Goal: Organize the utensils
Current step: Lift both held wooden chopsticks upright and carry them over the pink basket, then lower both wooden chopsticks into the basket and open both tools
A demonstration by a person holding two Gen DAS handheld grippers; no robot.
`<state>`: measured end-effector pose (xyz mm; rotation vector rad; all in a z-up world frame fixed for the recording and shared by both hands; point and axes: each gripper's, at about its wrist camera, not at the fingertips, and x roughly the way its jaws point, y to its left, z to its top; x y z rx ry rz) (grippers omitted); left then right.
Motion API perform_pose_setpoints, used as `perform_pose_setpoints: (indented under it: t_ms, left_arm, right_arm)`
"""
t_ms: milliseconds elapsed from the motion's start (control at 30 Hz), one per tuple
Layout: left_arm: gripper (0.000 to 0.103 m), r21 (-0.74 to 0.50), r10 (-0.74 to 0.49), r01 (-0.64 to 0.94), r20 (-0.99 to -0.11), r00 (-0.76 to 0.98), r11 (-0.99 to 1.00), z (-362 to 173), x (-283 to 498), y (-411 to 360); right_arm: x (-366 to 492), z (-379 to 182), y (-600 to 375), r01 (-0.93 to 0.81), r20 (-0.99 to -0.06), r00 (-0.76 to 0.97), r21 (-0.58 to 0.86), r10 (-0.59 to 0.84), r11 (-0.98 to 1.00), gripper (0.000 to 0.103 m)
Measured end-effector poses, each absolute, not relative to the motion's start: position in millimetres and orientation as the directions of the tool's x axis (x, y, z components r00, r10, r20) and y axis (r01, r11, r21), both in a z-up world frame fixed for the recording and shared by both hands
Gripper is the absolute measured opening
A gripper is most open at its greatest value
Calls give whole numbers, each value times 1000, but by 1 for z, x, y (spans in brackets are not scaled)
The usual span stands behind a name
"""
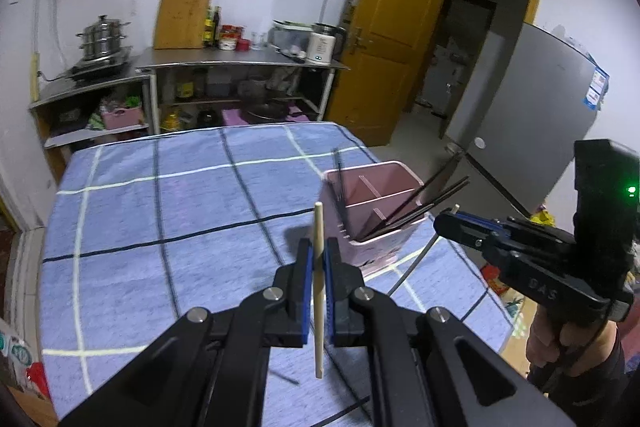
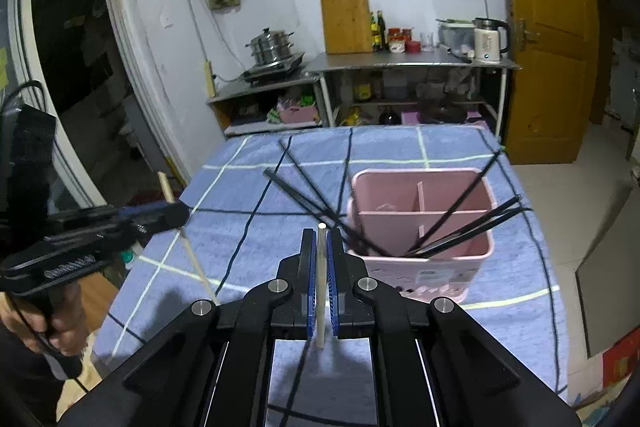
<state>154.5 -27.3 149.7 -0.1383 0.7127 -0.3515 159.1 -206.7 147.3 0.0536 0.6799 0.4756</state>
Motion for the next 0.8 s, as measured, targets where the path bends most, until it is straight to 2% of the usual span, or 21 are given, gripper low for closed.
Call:
perform_pose_setpoints:
  t_ms: [367, 600, 800]
  left_arm:
    - [6, -264, -438, 349, -553, 709, 899, 188, 201, -76]
    - [6, -246, -432, 355, -512, 742, 902, 213, 224, -90]
    - [6, -226, -401, 332, -503, 766, 916, 210, 246, -94]
  right_arm:
    - [161, 197, -253, -329, -486, 782, 208, 390, 921, 5]
    - [174, 220, -266, -320, -415, 824, 223, 387, 921, 5]
    - [187, 218, -261, -321, -390, 839, 209, 379, 924, 5]
